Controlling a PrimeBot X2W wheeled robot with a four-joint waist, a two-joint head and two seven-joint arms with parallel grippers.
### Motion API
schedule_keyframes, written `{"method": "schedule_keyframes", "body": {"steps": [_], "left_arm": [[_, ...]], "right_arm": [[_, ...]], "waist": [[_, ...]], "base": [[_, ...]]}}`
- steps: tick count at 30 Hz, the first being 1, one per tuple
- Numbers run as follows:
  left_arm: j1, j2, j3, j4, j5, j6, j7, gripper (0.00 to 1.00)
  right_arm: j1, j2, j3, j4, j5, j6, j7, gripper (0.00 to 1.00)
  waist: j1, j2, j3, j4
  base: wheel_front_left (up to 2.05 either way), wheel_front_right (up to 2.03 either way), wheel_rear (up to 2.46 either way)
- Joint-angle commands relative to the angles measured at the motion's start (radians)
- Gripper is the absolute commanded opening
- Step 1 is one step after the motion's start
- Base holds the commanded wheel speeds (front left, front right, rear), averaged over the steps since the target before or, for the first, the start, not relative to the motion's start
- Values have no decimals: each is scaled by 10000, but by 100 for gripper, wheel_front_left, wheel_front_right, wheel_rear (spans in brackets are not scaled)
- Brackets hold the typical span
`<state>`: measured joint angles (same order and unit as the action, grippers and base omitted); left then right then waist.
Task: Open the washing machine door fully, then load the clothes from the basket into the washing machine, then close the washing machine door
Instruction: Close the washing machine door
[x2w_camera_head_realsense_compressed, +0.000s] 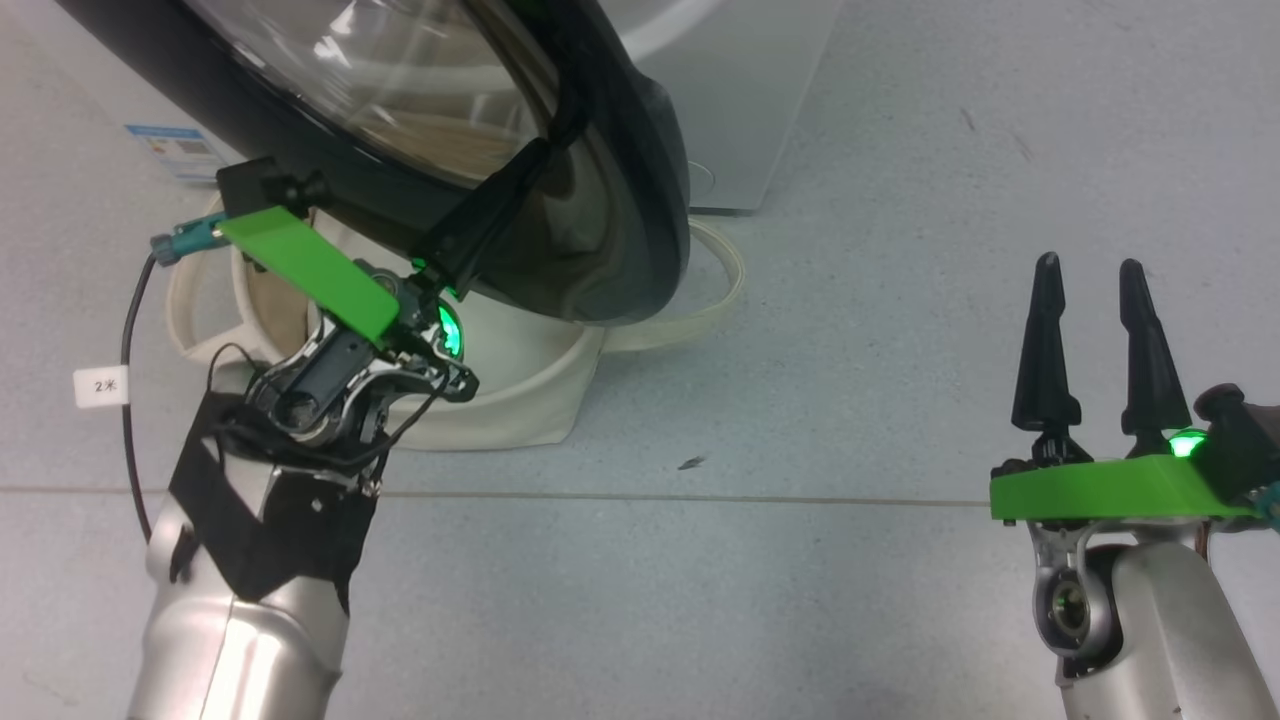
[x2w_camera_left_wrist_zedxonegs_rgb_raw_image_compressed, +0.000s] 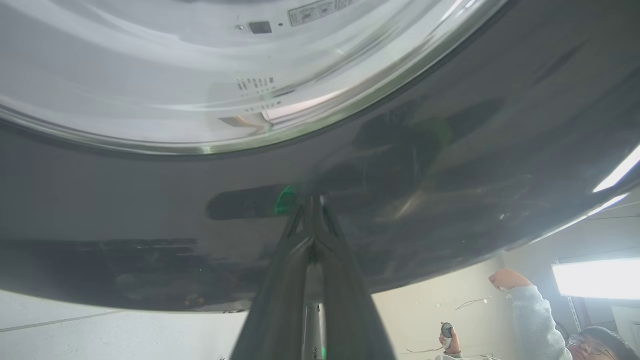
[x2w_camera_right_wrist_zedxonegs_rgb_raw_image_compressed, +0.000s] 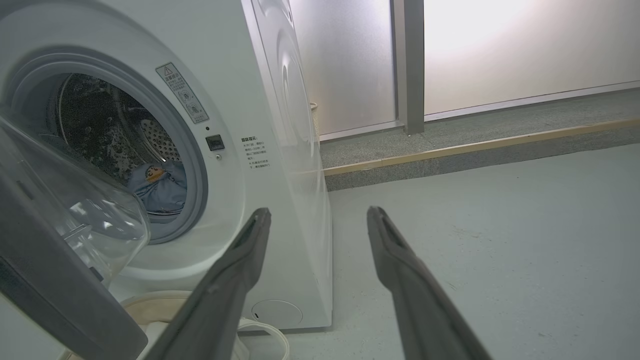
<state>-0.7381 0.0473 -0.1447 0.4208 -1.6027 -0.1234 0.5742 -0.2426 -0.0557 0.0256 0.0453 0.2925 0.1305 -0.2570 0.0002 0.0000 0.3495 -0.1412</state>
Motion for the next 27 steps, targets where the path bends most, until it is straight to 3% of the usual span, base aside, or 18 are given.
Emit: {"method": "schedule_keyframes", "body": {"steps": [1,4,7,10,13,15,17,19,24,26,27], "left_arm": [[-298,117,177,-294,128,-65,-95,0],[-162,194,123,-384,569,-69,-538,0],[312,575,-235,-551,1901,-70,-1574,0],[929,1195,-922,-484,4036,-71,-3284,0],[1459,1677,-1443,-100,6359,6,-5649,0],[1773,1873,-1774,183,7821,382,-7214,0],[2081,1877,-1946,383,8930,984,-8115,0],[2378,1758,-1814,274,9754,1573,-8328,0],[3437,1163,-514,-1868,12235,2746,-8355,1],[3976,830,-61,-2383,12804,2889,-8356,100],[4197,744,132,-2603,13113,2928,-8357,100]], "right_arm": [[-230,54,243,-372,54,2,-48,100],[-238,54,299,-392,60,2,-48,100],[-204,54,348,-411,58,2,-48,100],[-137,55,399,-388,2,2,-48,100],[-41,55,543,-388,-54,2,-48,100],[51,55,628,-394,-89,2,-48,100],[163,55,689,-404,-116,2,-48,100],[270,55,757,-443,-137,2,-48,100],[429,55,1034,-579,-164,2,-48,100],[494,55,1365,-521,-217,2,-48,100],[516,55,1550,-472,-278,2,-48,100]], "waist": [[-2,0,2,93],[-2,0,-61,268],[-2,0,-235,516],[-2,0,-505,846],[-2,0,-854,1209],[-2,0,-1100,1457],[-2,0,-1330,1711],[-2,0,-1497,1960],[-2,0,-1625,2462],[-2,0,-1668,2566],[-2,0,-1683,2593]], "base": [[0,0,0],[0,0,0],[0,0,0],[0,0,0],[0,0,0],[0,0,0],[0,0,0],[0,0,0],[0,0,0],[0,0,0],[0,0,0]]}}
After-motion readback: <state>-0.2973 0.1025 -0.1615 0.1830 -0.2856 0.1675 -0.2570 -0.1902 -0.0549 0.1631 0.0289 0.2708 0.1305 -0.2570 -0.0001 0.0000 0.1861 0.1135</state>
